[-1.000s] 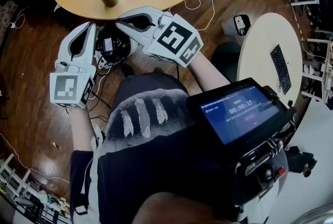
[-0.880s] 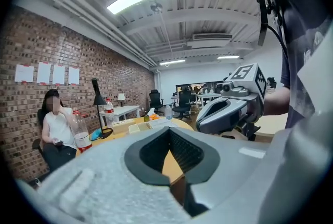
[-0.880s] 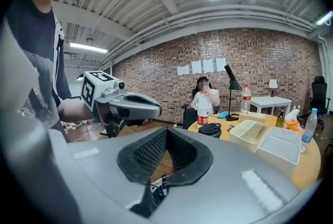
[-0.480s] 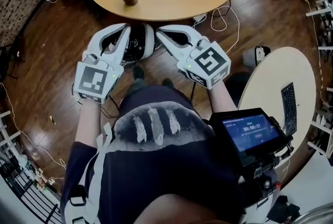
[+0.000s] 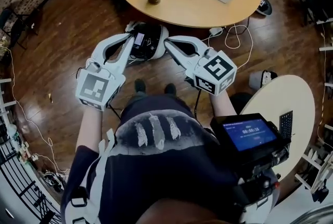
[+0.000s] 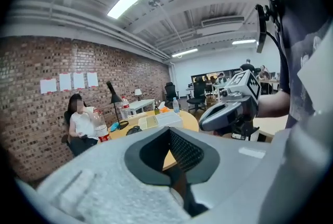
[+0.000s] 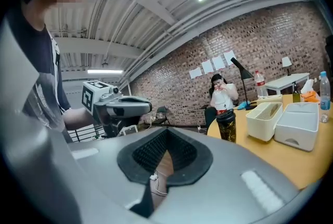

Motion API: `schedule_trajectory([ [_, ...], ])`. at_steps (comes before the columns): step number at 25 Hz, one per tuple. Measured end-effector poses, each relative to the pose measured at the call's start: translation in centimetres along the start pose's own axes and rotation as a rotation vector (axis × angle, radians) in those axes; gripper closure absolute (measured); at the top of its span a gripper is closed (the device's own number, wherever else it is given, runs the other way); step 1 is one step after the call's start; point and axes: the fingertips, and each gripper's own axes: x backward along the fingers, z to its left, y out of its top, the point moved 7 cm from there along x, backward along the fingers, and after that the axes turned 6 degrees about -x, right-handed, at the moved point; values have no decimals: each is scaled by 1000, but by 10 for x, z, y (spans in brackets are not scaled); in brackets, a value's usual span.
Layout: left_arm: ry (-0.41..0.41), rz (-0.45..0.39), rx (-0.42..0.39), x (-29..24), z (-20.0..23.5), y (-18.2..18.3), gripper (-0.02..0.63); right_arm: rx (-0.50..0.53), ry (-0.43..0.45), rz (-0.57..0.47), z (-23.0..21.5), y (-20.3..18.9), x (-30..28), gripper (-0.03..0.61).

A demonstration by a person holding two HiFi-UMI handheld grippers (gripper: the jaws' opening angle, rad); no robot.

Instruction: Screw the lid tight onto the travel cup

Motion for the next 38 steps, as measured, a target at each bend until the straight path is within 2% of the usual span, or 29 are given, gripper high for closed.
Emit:
schedule_trajectory([
  [3,15,-26,65,14,5,1,614,27,24,22,11,6,-10,572],
  [8,68,-26,70,48,23,-24,614,139,74,65,39,13,-52,572],
  [17,128,-63,108,139,68,-66,614,238,129,80,122,22,-125,572],
  [21,88,-84,142,172,84,-97,612,248,108,90,163,15,-155,572],
  [29,-31,-135,181,160,82,-113,613,237,-11,130,179,11,-151,572],
  [35,-129,-192,152,155,65,-110,613,242,-132,122,195,0,-127,572],
  [38,-168,-172,140,148,51,-112,613,249,-165,98,191,-7,-112,572],
])
